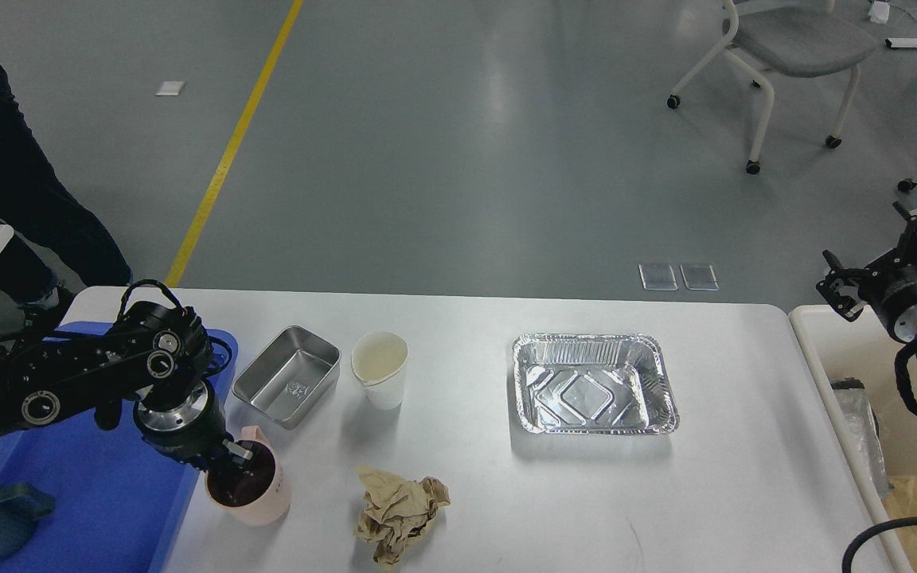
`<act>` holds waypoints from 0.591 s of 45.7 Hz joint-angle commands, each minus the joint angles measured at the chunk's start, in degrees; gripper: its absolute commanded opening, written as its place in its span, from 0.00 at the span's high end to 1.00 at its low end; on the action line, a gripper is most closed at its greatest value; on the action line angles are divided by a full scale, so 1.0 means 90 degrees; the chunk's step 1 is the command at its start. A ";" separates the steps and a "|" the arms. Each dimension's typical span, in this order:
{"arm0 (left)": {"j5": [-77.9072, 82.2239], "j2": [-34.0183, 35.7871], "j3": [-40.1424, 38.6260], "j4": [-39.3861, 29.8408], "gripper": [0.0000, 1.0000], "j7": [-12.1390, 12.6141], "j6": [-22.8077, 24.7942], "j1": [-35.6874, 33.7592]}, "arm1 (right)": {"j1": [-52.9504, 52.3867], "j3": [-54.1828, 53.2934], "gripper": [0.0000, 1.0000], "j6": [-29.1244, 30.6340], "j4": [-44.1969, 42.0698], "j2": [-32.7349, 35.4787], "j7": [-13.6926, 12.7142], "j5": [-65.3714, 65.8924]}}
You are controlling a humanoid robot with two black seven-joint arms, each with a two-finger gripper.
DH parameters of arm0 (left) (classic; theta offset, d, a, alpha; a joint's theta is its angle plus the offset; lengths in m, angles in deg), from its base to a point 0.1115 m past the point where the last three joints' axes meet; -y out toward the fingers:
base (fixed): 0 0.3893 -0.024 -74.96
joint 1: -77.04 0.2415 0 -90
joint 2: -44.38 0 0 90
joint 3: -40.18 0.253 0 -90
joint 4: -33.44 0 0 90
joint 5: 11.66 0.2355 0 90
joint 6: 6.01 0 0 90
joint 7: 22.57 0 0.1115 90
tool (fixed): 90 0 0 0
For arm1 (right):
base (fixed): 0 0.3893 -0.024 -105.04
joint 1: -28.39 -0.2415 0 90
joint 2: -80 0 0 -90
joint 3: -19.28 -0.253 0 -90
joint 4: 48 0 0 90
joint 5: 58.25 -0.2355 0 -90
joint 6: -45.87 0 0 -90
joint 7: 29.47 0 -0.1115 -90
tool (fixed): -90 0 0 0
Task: Tidy desktop
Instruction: 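Lift the pink mug with the left gripper and swing it up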
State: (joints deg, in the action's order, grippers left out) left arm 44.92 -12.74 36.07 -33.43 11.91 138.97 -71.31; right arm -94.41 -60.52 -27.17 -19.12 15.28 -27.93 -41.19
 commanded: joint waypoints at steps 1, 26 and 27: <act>-0.0086 0.0086 -0.0665 -0.0001 1.00 -0.0002 0.0002 -0.0011 | 0.0041 0.0000 0.00 0.0000 0.0004 0.0003 -0.0005 0.0000; -0.1578 0.1062 -0.2315 -0.0070 1.00 0.0046 0.0002 -0.0236 | 0.0060 0.0020 0.00 0.0000 0.0004 0.0169 -0.0006 0.0000; -0.1715 0.1150 -0.2403 -0.0060 1.00 0.0046 0.0002 -0.0236 | 0.0070 0.0029 0.00 0.0000 0.0004 0.0169 -0.0006 0.0000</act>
State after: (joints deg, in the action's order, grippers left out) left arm 33.83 -5.25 17.57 -34.22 12.28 138.99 -72.85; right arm -93.88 -60.35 -27.17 -19.07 16.88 -27.96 -41.19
